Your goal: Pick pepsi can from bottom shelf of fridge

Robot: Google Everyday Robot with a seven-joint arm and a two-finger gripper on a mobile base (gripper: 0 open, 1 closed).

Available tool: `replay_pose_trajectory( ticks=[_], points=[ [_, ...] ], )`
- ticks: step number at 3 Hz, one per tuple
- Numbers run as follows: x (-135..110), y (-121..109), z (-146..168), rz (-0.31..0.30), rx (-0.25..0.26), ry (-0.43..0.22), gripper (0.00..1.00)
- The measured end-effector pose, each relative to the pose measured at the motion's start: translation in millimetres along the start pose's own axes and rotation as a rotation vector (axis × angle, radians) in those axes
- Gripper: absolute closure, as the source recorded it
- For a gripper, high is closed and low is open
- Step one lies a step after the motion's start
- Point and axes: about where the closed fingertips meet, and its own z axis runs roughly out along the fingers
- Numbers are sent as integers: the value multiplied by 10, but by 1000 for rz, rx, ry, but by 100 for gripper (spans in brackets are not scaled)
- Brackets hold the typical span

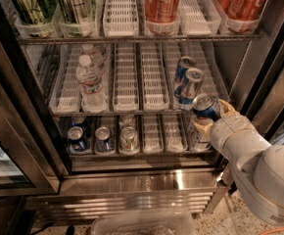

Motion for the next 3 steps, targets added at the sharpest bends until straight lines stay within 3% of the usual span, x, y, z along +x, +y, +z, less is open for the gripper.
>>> replay_pose_trajectory(
  ticks=[1, 2, 3],
  points=[
    [-50, 410, -71, -33, -155, 0, 100],
    [-181, 1021, -216, -27, -334, -39, 100],
    [-501, 1450, -390, 2, -485, -150, 100]
  ],
)
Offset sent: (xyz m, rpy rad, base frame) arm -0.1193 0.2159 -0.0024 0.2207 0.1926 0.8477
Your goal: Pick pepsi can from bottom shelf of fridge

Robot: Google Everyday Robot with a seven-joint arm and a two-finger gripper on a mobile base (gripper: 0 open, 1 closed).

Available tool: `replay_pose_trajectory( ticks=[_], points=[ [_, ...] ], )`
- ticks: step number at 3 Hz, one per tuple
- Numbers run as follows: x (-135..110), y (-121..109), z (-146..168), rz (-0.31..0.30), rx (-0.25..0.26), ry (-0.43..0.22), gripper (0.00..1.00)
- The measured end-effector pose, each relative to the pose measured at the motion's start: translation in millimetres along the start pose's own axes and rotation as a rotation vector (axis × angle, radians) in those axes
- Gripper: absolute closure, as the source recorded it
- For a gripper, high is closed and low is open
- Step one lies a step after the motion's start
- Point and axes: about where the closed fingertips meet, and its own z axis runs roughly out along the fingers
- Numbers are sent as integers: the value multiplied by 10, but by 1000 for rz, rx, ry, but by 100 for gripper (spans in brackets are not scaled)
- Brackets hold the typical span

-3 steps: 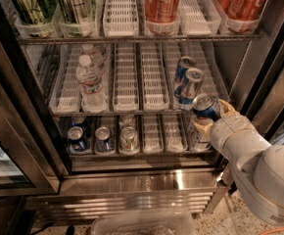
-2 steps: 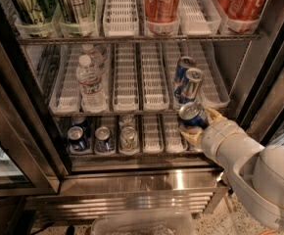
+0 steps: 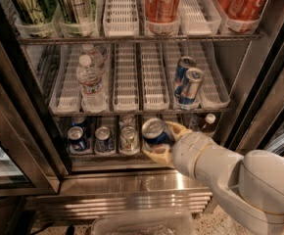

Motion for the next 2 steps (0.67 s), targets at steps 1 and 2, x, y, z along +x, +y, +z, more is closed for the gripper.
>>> replay_pose_trajectory(
  ticks=[1, 2],
  points=[
    [-516, 400, -15, 27, -134, -188, 100],
    [-698, 560, -59, 19, -190, -245, 100]
  ],
)
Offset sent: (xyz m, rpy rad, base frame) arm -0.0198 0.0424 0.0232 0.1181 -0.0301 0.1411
